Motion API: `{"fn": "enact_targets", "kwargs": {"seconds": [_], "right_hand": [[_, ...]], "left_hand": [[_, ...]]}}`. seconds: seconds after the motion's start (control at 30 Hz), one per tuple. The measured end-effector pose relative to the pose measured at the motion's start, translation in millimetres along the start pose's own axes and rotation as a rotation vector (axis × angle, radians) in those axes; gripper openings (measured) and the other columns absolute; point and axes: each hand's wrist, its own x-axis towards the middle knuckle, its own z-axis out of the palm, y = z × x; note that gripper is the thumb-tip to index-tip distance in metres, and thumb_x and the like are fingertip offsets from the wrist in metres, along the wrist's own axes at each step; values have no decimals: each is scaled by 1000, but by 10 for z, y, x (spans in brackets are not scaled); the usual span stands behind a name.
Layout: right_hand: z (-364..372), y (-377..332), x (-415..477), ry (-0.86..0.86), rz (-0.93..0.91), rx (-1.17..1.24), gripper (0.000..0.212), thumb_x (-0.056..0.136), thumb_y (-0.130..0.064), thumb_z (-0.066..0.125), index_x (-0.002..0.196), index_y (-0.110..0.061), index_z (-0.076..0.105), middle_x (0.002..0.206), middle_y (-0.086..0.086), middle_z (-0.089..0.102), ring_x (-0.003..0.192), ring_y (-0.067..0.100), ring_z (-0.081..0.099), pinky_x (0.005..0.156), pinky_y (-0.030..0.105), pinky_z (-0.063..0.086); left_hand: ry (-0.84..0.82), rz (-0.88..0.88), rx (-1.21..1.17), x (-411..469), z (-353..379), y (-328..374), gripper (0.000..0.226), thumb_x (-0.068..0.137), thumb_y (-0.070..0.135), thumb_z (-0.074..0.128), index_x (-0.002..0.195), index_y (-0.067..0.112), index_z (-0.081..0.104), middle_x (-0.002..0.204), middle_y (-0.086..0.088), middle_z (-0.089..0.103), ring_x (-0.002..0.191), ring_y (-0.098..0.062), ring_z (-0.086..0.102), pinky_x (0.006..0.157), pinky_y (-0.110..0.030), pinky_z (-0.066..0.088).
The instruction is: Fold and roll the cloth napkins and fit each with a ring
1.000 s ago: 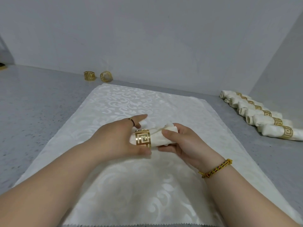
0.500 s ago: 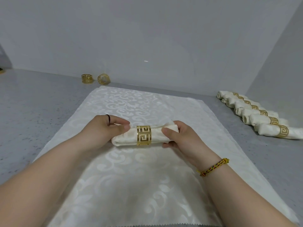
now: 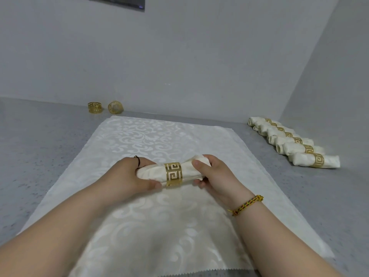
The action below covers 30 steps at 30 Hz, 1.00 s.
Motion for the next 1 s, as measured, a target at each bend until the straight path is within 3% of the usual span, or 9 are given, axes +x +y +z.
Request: {"fn": "enact_targets", "kwargs": {"seconds": [0.1,0.2,0.27,0.33,0.5,0.67,0.83,0.9,1.0], "right_hand": [[-32,-105,-77,22,-31,32,4,90,-9,51,90,-11,54,71,4,55,50,11,47,42,17,34],[-161,-214,-140,48,-46,33,6,90,-10,51,96,-9,53,74,3,56,51,10,49,43,15,38],[-357,-282,-188,74,-46,31,11,91,-11,51,101,-7,53,76,3,56,51,8,51,43,14,40],[-600,-317,-239,107,-39,32,11,91,-12,50,101,-7,53,77,3,56,50,8,52,43,14,40],[-1296,-259,-375,203,26,95,9,93,-10,45,94,-10,54,78,4,57,58,10,53,42,13,41],[-2163,-131,-464,536,49,236,15,90,-3,45,78,-11,50,72,7,51,59,14,46,37,14,37],[-2773,0,-349,836,-13,214,14,86,-2,49,74,-9,53,73,8,53,59,15,47,35,11,38],[-2927,79,-276,923,-28,211,9,85,-5,52,92,-1,56,86,13,57,64,17,51,42,12,44],[-3106,196,-256,993,-46,171,39,85,-10,57,120,0,43,104,10,54,88,22,54,74,28,49]], "left_hand": [[27,-43,-135,-14,27,74,33,65,18,82,80,34,57,82,13,61,72,-3,60,51,-3,42],[-57,-98,-414,-15,60,137,78,17,45,90,87,26,61,81,8,66,70,-9,66,51,-8,47],[-91,-138,-527,24,163,214,101,-1,48,86,92,19,62,89,0,67,68,-9,68,53,-13,51],[-100,-144,-592,101,317,366,87,10,28,85,92,15,59,96,-7,63,72,-16,66,53,-16,53],[-17,-125,-588,440,902,817,28,73,0,73,87,15,54,96,-6,52,78,-19,58,61,-18,55],[-29,-78,-472,759,1857,1310,26,75,2,69,81,18,51,86,2,50,70,-13,55,67,-22,54],[-52,-71,-397,1080,2583,1576,34,73,8,73,95,14,49,94,-2,52,92,-22,55,91,-39,48],[-51,-69,-389,1210,2756,1634,34,73,10,73,98,14,49,99,-5,53,89,-18,53,83,-27,47],[-39,-33,-305,1361,3007,1710,36,76,14,71,107,11,51,94,3,48,80,-9,47,57,-15,34]]}}
